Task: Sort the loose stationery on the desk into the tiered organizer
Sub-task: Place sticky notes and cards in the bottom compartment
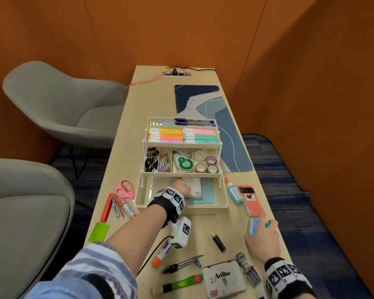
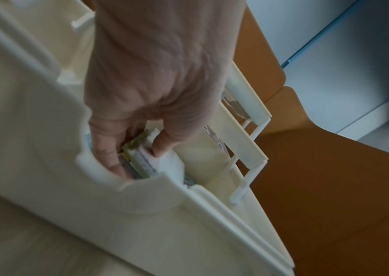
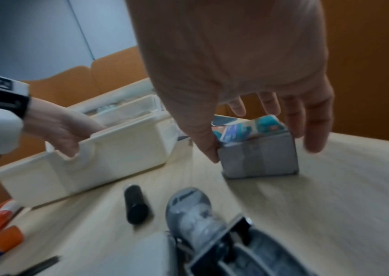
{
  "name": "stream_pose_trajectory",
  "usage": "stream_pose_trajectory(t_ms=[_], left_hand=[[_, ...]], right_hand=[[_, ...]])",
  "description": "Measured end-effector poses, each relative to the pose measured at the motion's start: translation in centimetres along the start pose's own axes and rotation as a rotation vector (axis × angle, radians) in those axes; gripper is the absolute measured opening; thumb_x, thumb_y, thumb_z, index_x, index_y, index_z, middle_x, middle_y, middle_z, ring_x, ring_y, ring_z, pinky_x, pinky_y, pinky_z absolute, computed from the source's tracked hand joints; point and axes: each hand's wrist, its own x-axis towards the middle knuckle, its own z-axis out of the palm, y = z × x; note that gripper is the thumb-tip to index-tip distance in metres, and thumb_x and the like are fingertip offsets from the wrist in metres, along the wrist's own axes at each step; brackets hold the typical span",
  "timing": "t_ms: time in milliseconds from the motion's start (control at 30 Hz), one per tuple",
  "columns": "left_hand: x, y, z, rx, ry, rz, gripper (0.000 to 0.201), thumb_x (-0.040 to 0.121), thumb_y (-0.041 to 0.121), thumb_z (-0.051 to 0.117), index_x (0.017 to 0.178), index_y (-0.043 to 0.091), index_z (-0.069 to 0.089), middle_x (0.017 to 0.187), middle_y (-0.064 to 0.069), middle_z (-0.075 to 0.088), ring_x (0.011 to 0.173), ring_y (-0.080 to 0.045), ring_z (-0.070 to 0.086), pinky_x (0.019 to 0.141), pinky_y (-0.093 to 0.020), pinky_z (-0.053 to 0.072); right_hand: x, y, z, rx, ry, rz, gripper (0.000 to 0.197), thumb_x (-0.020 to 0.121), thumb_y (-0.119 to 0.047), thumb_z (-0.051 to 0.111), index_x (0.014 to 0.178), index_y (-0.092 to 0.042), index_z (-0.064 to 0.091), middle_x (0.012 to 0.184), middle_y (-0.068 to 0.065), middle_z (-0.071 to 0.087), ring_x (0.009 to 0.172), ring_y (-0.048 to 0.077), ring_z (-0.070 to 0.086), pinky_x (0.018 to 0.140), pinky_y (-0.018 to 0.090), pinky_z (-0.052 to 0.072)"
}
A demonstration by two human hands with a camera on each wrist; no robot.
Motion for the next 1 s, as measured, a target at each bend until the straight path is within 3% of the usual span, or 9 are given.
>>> stream_pose_trajectory(t_ms=[100, 267, 433, 500, 600, 733, 833, 933, 1000], left_hand=[[-0.1, -0.2, -1.0, 0.218, 0.042, -0.005, 0.033, 0.096, 0.010, 0.045, 0.124, -0.007, 0.051, 0.125, -0.018, 0.058, 0.116, -0.031, 0.057, 0.093, -0.032, 0.046], [0.9, -0.5, -1.1, 0.442, 0.067, 0.006, 0.031, 0.095, 0.014, 0.049, 0.120, -0.004, 0.054, 0.123, -0.017, 0.059, 0.112, -0.029, 0.059, 0.092, -0.032, 0.049], [0.8, -0.4, -0.9, 0.611, 0.119, 0.078, 0.033, 0.093, 0.020, 0.051, 0.118, -0.001, 0.056, 0.120, -0.013, 0.060, 0.111, -0.026, 0.058, 0.093, -0.030, 0.048], [0.9, -0.5, -1.0, 0.589, 0.113, 0.064, 0.037, 0.091, 0.020, 0.055, 0.120, -0.002, 0.053, 0.122, -0.015, 0.058, 0.112, -0.027, 0.056, 0.094, -0.032, 0.049], [0.9, -0.8, -1.3, 0.552, 0.129, 0.069, 0.041, 0.092, 0.020, 0.051, 0.126, -0.002, 0.049, 0.126, -0.016, 0.052, 0.115, -0.030, 0.053, 0.095, -0.033, 0.046], [0.2, -1.0, -2.5, 0.421, 0.043, 0.145, 0.034, 0.094, 0.008, 0.043, 0.125, -0.005, 0.051, 0.128, -0.019, 0.054, 0.117, -0.033, 0.053, 0.097, -0.037, 0.044], [-0.4, -1.9, -4.0, 0.371, 0.095, 0.137, 0.032, 0.096, 0.010, 0.039, 0.120, -0.005, 0.054, 0.122, -0.016, 0.058, 0.113, -0.033, 0.056, 0.092, -0.035, 0.044], [-0.9, -2.7, -5.6, 0.284, 0.124, 0.137, 0.042, 0.101, 0.026, 0.029, 0.107, -0.001, 0.059, 0.110, -0.019, 0.066, 0.099, -0.033, 0.064, 0.088, -0.037, 0.051], [-1.4, -3.1, -6.1, 0.143, 0.047, 0.150, 0.048, 0.102, 0.033, 0.022, 0.100, 0.003, 0.059, 0.097, -0.017, 0.068, 0.083, -0.028, 0.067, 0.072, -0.032, 0.052]], right_hand=[[0.6, 0.3, 0.0, 0.169, 0.007, 0.039, 0.066, 0.078, -0.018, 0.070, 0.131, -0.011, 0.031, 0.121, 0.015, 0.030, 0.088, 0.025, 0.050, 0.079, 0.037, 0.054], [0.8, 0.0, -2.1, 0.630, -0.013, 0.147, 0.047, 0.085, -0.017, 0.063, 0.122, -0.021, 0.033, 0.130, 0.015, 0.028, 0.098, 0.024, 0.047, 0.083, 0.042, 0.051], [-0.6, -3.5, -4.5, 1.066, 0.004, 0.063, 0.032, 0.091, -0.020, 0.056, 0.117, -0.022, 0.037, 0.124, 0.010, 0.045, 0.107, 0.025, 0.051, 0.079, 0.040, 0.053], [-1.1, -5.1, -4.9, 1.131, -0.039, -0.013, 0.029, 0.092, -0.019, 0.055, 0.116, -0.021, 0.039, 0.115, 0.007, 0.048, 0.102, 0.024, 0.054, 0.069, 0.040, 0.058], [-1.2, -7.3, -4.8, 1.133, -0.103, -0.116, 0.023, 0.092, -0.016, 0.056, 0.111, -0.016, 0.043, 0.106, 0.003, 0.052, 0.094, 0.020, 0.058, 0.056, 0.034, 0.058], [-0.9, -9.6, -3.7, 1.009, -0.166, -0.236, 0.015, 0.089, -0.023, 0.060, 0.096, -0.022, 0.047, 0.110, 0.004, 0.054, 0.094, 0.019, 0.063, 0.058, 0.033, 0.057], [0.0, -11.8, -2.6, 0.795, -0.179, -0.373, 0.018, 0.083, -0.033, 0.065, 0.090, -0.029, 0.048, 0.107, -0.001, 0.049, 0.094, 0.017, 0.060, 0.064, 0.032, 0.056], [0.9, -15.0, -1.3, 0.491, -0.134, -0.501, 0.018, 0.083, -0.027, 0.063, 0.090, -0.022, 0.048, 0.102, -0.004, 0.044, 0.085, 0.007, 0.050, 0.074, 0.025, 0.047], [0.8, -17.3, -0.2, 0.346, -0.115, -0.511, 0.017, 0.084, -0.026, 0.061, 0.090, -0.023, 0.046, 0.106, -0.003, 0.042, 0.084, 0.012, 0.051, 0.076, 0.029, 0.045]])
